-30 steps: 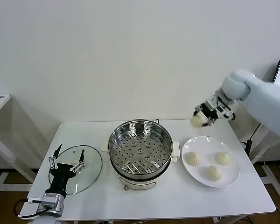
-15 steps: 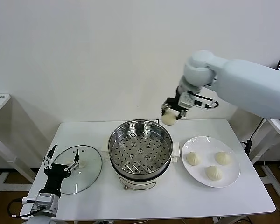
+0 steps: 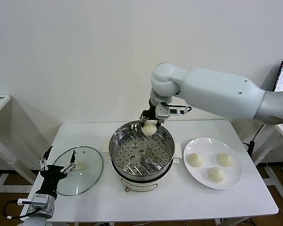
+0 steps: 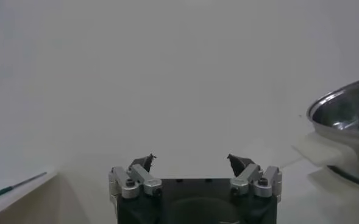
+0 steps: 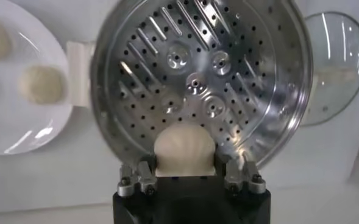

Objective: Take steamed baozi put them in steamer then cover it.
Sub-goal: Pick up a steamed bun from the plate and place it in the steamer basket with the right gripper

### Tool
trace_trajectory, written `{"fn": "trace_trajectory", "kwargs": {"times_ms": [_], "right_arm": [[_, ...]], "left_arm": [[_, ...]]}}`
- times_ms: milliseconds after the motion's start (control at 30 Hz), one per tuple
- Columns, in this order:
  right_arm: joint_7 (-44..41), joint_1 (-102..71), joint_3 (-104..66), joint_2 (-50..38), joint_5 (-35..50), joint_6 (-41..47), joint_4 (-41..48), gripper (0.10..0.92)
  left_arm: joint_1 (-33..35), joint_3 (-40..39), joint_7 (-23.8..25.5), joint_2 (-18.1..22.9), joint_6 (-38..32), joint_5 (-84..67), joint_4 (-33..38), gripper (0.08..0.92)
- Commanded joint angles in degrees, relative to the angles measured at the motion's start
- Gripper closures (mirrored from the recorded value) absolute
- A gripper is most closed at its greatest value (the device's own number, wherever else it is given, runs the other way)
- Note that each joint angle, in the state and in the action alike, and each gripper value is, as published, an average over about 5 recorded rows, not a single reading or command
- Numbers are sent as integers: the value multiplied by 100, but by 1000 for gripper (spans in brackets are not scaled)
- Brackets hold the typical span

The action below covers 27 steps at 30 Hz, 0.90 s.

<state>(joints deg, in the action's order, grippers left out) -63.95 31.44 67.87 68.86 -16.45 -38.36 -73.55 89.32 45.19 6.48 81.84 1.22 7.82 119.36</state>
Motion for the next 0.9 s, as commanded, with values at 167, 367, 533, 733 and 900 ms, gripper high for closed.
{"fn": "trace_trajectory", "kwargs": {"times_ms": [167,367,533,733,900], "right_arm": [[43,-820,-323,504,-473,-276,924,381],[0,-871,-387,520,-528,-284,1032,381],[13,-907,-437,548,-619,-281,1079,370],[55,-898,-480,526,-535,-238,1024,254],[-57,-411,-363,73,232,146,573,205]], "left_arm": [[11,110,27,-9,-26,-45,-14,177],[-6,76,25,-3,-21,-53,11,177],[-6,76,22,-1,-20,-54,19,177],[12,82,22,6,-24,-54,32,177],[44,64,14,12,-24,-49,57,177]]}}
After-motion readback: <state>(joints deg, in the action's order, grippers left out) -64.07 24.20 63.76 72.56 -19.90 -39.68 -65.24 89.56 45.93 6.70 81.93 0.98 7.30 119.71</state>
